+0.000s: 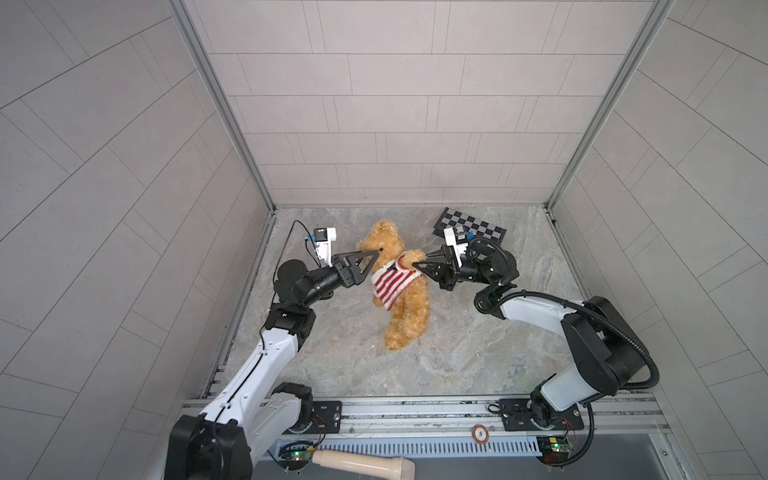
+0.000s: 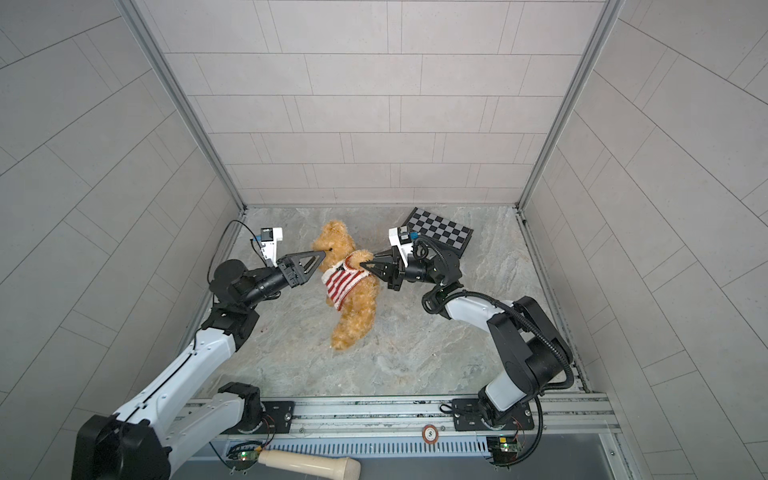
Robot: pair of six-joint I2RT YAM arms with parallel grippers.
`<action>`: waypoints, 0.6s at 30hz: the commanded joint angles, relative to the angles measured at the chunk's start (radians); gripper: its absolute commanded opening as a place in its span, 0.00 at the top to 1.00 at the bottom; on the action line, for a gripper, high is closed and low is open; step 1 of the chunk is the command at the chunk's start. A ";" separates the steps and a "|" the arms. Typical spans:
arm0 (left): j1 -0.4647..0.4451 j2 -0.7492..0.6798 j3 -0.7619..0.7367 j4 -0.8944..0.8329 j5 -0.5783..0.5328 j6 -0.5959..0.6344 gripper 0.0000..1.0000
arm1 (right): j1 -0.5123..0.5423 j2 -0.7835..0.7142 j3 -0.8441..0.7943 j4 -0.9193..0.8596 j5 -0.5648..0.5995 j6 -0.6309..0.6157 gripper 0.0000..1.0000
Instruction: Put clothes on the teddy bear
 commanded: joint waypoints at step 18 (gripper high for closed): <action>-0.123 0.162 0.101 0.300 0.124 -0.160 0.00 | -0.002 -0.082 0.058 0.088 -0.172 0.034 1.00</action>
